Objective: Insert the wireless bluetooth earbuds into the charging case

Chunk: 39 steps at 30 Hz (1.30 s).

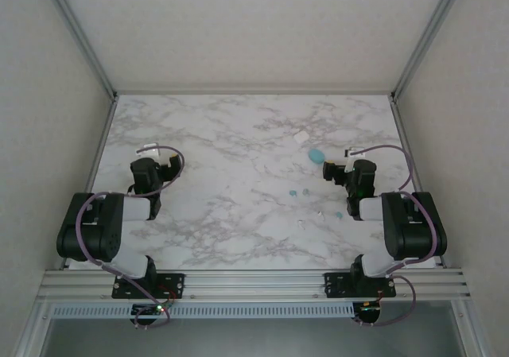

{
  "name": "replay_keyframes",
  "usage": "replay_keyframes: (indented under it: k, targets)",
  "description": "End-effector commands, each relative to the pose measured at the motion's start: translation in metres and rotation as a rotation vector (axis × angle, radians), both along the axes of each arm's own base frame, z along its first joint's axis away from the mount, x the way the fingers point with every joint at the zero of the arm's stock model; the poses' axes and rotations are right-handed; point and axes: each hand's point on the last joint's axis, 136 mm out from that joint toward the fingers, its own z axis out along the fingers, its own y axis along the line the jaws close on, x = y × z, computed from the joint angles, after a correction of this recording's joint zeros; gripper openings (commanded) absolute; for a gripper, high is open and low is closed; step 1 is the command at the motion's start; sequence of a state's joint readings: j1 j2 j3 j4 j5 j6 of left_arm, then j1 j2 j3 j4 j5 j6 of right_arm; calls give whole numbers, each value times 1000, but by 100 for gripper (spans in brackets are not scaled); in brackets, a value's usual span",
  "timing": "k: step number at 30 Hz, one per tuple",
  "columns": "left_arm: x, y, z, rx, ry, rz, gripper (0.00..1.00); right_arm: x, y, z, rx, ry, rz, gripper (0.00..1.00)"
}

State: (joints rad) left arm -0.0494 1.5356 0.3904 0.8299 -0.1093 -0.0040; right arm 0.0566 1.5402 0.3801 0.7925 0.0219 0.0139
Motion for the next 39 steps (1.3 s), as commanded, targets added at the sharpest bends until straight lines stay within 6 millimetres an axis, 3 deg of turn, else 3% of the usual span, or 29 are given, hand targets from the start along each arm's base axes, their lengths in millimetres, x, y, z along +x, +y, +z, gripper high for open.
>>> replay_keyframes:
  k: [1, 24, 28, 29, 35, 39]
  targets:
    - [5, 1, 6, -6, -16, -3, 100, 8, 0, 14, 5, -45, 5, 99]
    - [5, -3, 7, -12, -19, -25, 100, 8, 0, 14, 12, -42, 10, 99]
    - [4, -6, 12, -10, -22, -51, 100, 6, 2, 15, 9, -2, 20, 92]
    - [4, -5, 16, -10, -21, -41, 100, 14, 3, 29, 13, -10, 21, 93]
    - [1, 4, 33, -67, 82, 31, 100, 19, 13, 35, 95, 306, 28, 93]
    - [-4, -1, 51, -132, 96, 28, 100, 26, 48, 35, 255, 501, 145, 84]
